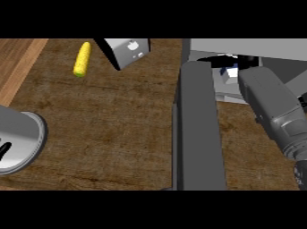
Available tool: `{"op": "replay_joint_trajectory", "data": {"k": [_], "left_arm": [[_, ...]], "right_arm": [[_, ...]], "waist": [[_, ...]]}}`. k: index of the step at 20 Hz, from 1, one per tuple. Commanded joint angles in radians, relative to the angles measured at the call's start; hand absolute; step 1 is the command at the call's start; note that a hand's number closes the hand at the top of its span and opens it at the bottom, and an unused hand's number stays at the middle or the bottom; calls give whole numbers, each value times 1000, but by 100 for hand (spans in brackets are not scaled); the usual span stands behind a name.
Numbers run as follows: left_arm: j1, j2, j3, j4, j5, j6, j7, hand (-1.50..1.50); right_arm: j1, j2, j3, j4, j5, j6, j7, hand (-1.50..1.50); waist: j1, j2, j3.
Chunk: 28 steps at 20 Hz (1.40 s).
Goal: Pick up the milk, place it into the microwave and close the microwave
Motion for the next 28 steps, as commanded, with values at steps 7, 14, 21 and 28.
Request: {"op": "replay_joint_trajectory", "data": {"k": [7, 14, 21, 28], "left_arm": [[3, -49, -118, 60, -69, -118, -43, -150], [16, -61, -221, 86, -175, -203, -35, -150], [-70, -145, -312, 186, -439, -159, -138, -150], [-149, -141, -304, 318, -525, -153, -238, 150]], "right_arm": [[112, -14, -59, -13, -70, 291, -124, -150], [181, 5, -112, -18, -143, 543, -160, -150], [318, 118, -92, -76, -164, 625, -246, -150], [546, 163, -15, -163, -128, 589, -295, -150]], "waist": [[-55, -25, -1], [-88, -45, -2], [-123, -61, -5], [-158, -73, -7]]}}
